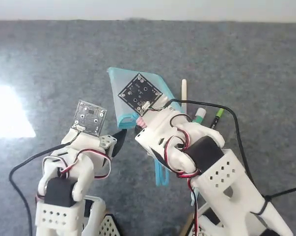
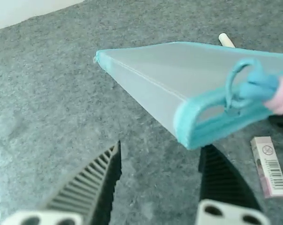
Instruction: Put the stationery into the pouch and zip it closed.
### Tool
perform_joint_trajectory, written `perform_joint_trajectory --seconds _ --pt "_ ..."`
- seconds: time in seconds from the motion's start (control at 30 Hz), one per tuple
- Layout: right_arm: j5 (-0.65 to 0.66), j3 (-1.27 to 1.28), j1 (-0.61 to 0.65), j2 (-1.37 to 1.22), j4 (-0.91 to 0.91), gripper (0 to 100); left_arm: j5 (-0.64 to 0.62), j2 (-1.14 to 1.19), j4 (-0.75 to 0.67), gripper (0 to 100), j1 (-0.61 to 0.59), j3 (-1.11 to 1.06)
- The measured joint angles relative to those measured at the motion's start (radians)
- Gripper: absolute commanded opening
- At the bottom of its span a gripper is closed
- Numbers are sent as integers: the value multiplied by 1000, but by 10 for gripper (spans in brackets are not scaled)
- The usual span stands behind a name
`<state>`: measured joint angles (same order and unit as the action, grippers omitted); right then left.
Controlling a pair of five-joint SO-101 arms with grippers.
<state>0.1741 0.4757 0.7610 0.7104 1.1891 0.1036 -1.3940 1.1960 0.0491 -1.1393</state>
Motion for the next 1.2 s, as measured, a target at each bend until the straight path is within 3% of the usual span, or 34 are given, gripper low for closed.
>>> perform_joint_trajectory --seconds 0.17,0.43,0.7,1.2 --pt "0 0 0 0 -15 8 9 0 23 265 75 0" --pt "0 0 0 -72 -34 8 14 -2 25 289 81 20" --pt "0 0 0 -72 -34 8 17 -5 -58 287 -35 -6" --pt "0 -28 0 -54 29 8 12 -2 -152 287 -54 -115"
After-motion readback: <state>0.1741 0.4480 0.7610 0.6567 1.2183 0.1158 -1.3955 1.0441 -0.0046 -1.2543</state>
